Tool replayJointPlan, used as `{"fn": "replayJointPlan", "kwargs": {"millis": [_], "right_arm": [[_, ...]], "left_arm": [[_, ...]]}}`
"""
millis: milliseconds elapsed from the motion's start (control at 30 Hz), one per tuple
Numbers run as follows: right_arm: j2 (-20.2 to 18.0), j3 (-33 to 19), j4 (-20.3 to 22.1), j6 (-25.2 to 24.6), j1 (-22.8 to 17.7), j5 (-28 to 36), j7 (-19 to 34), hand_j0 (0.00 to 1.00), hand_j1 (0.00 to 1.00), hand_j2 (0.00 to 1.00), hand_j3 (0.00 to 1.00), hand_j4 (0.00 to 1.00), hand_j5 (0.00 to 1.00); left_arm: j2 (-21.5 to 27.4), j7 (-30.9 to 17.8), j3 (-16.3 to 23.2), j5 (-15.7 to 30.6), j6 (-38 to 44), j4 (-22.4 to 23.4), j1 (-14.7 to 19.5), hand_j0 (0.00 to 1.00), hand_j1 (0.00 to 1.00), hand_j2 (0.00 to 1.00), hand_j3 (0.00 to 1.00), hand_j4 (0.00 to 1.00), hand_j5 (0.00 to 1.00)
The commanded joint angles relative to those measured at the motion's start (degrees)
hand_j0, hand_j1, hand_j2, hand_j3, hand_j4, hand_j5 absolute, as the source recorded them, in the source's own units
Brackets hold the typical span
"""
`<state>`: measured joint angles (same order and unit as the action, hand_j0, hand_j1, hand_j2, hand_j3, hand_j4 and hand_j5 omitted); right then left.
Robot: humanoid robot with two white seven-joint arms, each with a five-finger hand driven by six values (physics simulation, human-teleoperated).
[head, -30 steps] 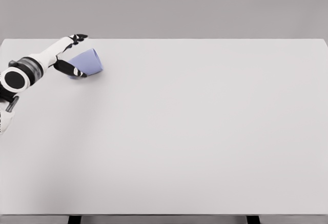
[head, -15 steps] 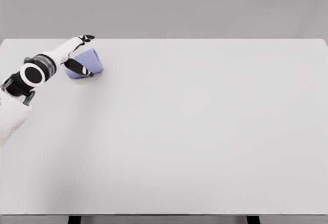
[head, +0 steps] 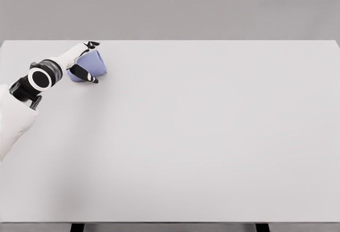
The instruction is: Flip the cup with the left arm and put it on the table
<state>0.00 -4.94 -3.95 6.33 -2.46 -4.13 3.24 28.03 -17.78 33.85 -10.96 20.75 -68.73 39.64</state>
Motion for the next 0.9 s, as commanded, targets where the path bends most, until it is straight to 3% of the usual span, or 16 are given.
{"fn": "replayJointPlan", "kwargs": {"millis": [0,333,500,533,867], "right_arm": [[0.0,0.0,0.0,0.0,0.0,0.0,0.0,1.00,1.00,1.00,1.00,1.00,1.00],[0.0,-0.1,0.0,0.0,0.0,0.0,0.0,1.00,1.00,1.00,1.00,1.00,1.00],[0.0,-0.1,0.0,0.0,0.0,0.0,0.0,1.00,1.00,1.00,1.00,1.00,1.00],[0.0,0.0,0.0,0.0,0.0,0.0,0.0,1.00,1.00,1.00,1.00,1.00,1.00],[0.0,0.0,0.0,0.0,0.0,0.0,0.0,1.00,1.00,1.00,1.00,1.00,1.00]], "left_arm": [[0.0,0.0,0.0,-0.5,0.0,0.2,0.0,1.00,1.00,1.00,1.00,1.00,1.00],[-1.2,0.0,0.0,-2.1,1.0,2.4,0.5,1.00,1.00,1.00,1.00,1.00,1.00],[-1.6,0.0,0.1,-2.2,1.0,2.3,0.4,0.85,0.85,0.85,0.85,0.85,0.85],[-1.7,-0.1,0.1,-2.7,1.0,2.2,0.4,0.77,0.77,0.77,0.77,0.77,0.77],[-1.7,-0.1,0.0,-3.0,1.0,1.6,0.3,0.70,0.70,0.70,0.70,0.70,0.70]]}}
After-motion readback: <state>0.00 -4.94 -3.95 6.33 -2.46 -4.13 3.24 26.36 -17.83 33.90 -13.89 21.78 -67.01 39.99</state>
